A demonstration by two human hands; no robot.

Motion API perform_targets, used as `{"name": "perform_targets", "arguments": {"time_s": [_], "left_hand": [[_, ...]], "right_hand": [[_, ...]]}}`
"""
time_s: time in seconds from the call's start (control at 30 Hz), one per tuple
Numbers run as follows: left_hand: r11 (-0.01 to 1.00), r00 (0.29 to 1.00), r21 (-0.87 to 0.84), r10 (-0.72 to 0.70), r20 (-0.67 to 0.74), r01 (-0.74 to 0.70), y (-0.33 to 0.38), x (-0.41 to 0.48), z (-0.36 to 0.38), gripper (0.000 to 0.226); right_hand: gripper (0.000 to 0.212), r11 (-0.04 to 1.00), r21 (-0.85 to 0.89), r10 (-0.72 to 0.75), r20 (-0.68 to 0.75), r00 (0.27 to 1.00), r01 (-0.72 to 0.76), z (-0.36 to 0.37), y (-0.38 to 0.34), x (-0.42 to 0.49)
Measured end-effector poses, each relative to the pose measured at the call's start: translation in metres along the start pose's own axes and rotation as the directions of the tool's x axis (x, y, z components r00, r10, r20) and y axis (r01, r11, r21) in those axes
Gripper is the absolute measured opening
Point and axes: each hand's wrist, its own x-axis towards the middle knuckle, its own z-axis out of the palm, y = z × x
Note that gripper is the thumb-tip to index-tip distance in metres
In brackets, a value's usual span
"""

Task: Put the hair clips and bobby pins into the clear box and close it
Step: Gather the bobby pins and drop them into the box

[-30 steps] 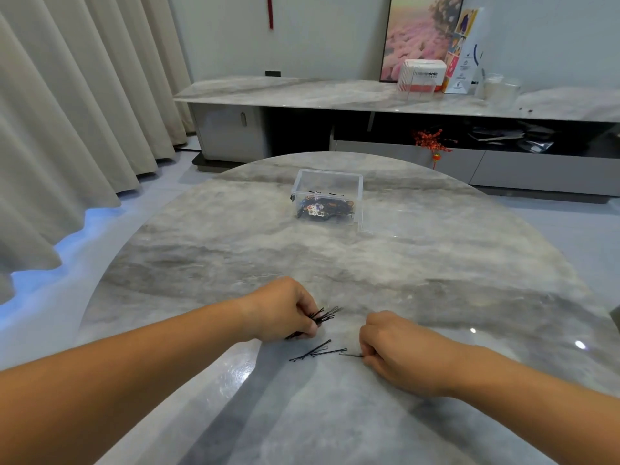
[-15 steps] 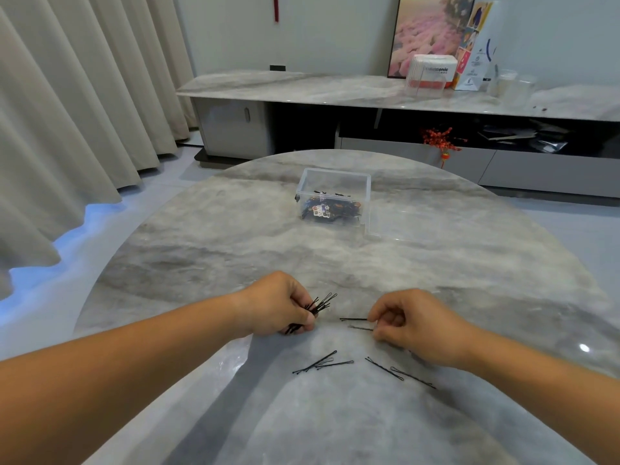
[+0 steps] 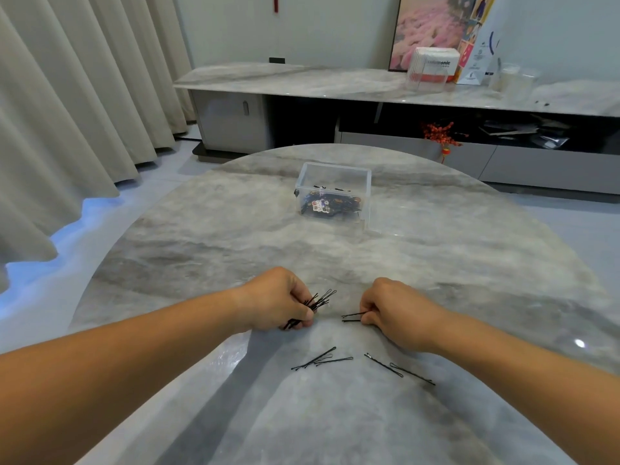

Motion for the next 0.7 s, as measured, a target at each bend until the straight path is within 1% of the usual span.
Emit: {"name": "perform_targets", "arguments": {"time_s": [0.07,0.13,0.2,0.23,0.27,0.33,0.4,0.43,0.5,0.57,0.6,0.63,0.7], "left_hand": [[0.999,1.0,-0.036,0.0,-0.015,0.0,0.0,0.001,-0.003,0.008],[0.998,0.999,-0.07,0.0,-0.038,-0.003,0.002,0.003,-0.008,0.008],[0.995,0.998,-0.101,0.016,-0.056,-0.021,0.007,0.008,-0.015,0.006],[0.993,0.997,-0.11,0.031,-0.067,-0.038,0.011,0.011,-0.02,0.006],[0.991,0.996,-0.121,0.047,-0.081,-0.057,0.016,0.015,-0.024,0.005],[0.984,0.99,-0.15,0.074,-0.122,-0.092,0.029,0.024,-0.037,0.007],[0.977,0.976,-0.156,0.115,-0.186,-0.145,0.046,0.039,-0.054,0.011],[0.975,0.963,-0.133,0.143,-0.227,-0.176,0.055,0.049,-0.064,0.012],[0.973,0.934,-0.047,0.202,-0.296,-0.225,0.075,0.071,-0.087,0.01],[0.969,0.911,0.068,0.245,-0.332,-0.236,0.095,0.089,-0.107,0.007],[0.965,0.906,0.132,0.258,-0.337,-0.226,0.104,0.098,-0.117,0.007],[0.96,0.905,0.19,0.26,-0.336,-0.205,0.112,0.107,-0.125,0.006],[0.945,0.913,0.283,0.252,-0.32,-0.162,0.125,0.123,-0.136,0.006]], "right_hand": [[0.024,0.999,0.044,0.022,0.025,0.999,-0.023,-0.005,0.004,-0.001],[0.031,0.982,0.174,0.071,0.038,0.997,-0.077,-0.018,0.01,-0.002],[0.029,0.935,0.336,0.114,0.02,0.993,-0.114,-0.033,0.015,0.002],[0.024,0.887,0.443,0.137,0.012,0.991,-0.128,-0.039,0.017,0.005],[0.02,0.817,0.561,0.154,0.009,0.988,-0.133,-0.045,0.018,0.009],[0.015,0.653,0.747,0.194,-0.009,0.981,-0.122,-0.059,0.019,0.022],[0.009,0.506,0.859,0.251,-0.051,0.967,-0.086,-0.079,0.02,0.042],[0.007,0.447,0.892,0.28,-0.077,0.957,-0.059,-0.09,0.021,0.053],[0.006,0.379,0.925,0.336,-0.128,0.933,-0.01,-0.112,0.023,0.082],[0.012,0.364,0.931,0.386,-0.177,0.905,0.027,-0.129,0.025,0.108],[0.018,0.378,0.925,0.406,-0.204,0.891,0.039,-0.135,0.026,0.122],[0.023,0.407,0.912,0.421,-0.228,0.878,0.042,-0.14,0.027,0.135],[0.025,0.512,0.859,0.424,-0.256,0.869,0.003,-0.146,0.03,0.157]]}}
